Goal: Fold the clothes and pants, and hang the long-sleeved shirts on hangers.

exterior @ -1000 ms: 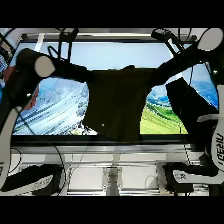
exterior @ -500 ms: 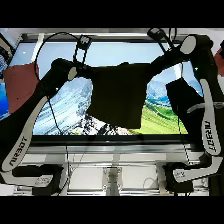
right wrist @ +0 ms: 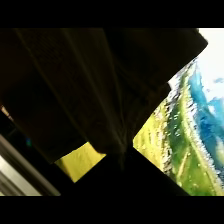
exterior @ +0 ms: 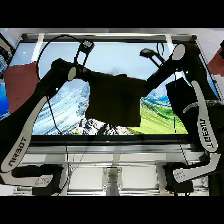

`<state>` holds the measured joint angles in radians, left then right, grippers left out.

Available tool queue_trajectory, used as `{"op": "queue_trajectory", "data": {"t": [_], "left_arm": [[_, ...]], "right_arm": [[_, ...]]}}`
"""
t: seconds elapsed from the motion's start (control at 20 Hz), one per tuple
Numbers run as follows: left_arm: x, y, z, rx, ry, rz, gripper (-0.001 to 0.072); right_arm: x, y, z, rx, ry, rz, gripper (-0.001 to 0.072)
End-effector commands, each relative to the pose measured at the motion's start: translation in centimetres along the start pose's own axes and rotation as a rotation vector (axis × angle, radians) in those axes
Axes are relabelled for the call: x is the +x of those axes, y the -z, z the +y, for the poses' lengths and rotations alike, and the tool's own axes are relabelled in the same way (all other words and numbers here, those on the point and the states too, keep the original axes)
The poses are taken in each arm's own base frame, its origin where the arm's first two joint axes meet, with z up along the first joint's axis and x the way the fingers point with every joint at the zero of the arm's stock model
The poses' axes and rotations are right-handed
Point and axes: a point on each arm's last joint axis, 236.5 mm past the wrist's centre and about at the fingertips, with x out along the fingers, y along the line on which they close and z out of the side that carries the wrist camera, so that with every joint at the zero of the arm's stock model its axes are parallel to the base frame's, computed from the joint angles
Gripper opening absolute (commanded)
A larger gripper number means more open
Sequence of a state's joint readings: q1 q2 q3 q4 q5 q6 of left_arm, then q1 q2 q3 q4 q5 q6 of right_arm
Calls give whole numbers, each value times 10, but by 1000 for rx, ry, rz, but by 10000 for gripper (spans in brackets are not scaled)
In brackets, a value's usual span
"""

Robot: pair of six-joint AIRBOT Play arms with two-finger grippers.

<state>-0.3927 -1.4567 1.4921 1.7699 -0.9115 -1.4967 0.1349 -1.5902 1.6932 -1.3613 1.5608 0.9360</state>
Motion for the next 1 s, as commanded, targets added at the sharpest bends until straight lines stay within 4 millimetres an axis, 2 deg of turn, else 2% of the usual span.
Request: {"op": "queue_trajectory", "data": {"t": [0.0,0.1,0.25,0.35,0.45,0.7,0.8,0.95], "left_arm": [[-25,26,34,232,-120,94,31],[-39,53,23,218,-60,152,31],[-48,106,13,214,-21,290,31],[-47,135,7,219,-6,349,32],[-47,155,-2,215,25,383,32],[-49,158,-21,176,97,382,47],[-50,160,-23,173,104,389,323],[-56,163,-26,211,131,400,333]], "right_arm": [[16,34,26,3,-93,125,19],[22,49,35,38,-117,163,19],[28,67,51,72,-160,198,20],[33,65,69,83,-224,169,20],[37,61,81,94,-279,146,21],[32,64,97,126,-346,165,31],[29,69,102,138,-368,191,118],[21,83,113,131,-417,259,229]]}}
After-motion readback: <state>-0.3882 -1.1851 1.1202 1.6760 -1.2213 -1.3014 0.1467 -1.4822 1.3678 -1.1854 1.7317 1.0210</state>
